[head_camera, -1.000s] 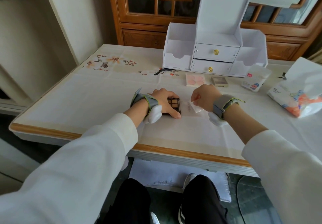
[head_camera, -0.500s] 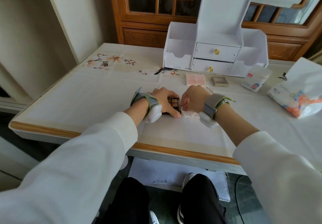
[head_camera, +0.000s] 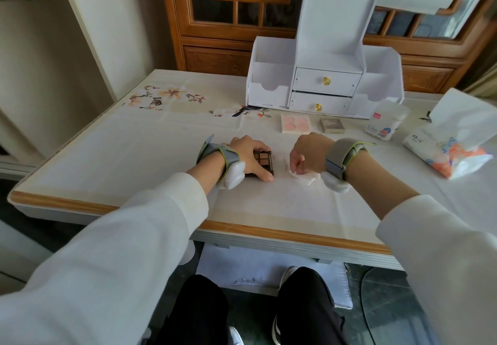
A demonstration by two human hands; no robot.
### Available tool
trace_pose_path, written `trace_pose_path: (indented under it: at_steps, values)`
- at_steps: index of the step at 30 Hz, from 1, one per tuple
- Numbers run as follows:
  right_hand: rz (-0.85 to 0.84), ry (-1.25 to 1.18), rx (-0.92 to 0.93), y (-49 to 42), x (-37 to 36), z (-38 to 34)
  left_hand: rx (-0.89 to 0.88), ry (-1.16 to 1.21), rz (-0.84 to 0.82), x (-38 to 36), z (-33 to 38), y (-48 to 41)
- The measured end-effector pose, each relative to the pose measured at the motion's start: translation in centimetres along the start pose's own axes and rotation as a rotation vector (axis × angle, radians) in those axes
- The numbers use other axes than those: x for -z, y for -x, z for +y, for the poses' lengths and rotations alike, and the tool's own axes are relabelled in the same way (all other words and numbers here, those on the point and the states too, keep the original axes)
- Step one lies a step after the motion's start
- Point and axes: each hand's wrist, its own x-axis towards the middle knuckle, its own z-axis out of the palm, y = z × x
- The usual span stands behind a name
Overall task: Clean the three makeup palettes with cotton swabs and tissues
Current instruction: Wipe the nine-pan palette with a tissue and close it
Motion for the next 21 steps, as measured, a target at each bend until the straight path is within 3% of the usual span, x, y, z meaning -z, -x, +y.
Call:
trace_pose_path:
  at_steps: [5,11,15,21]
  values:
    - [0.088,0.059,-0.06,0.1,-0.9,0.3,-0.003,0.004,0.002,0.1,0.0,-0.1]
    - [0.111,-0.101,-0.171,-1.0,-1.4,0.5,0.0,0.0,0.0,0.1,0.1,0.1]
    - [0.217,-0.218,-0.257,-1.9,-1.5,0.2,0.007,-0.024,0.012,0.1,0.1,-0.1]
    - [0.25,-0.223,-0.191,-2.4,-1.5,-1.0,0.014,-0.023,0.019,0.0,0.1,-0.2]
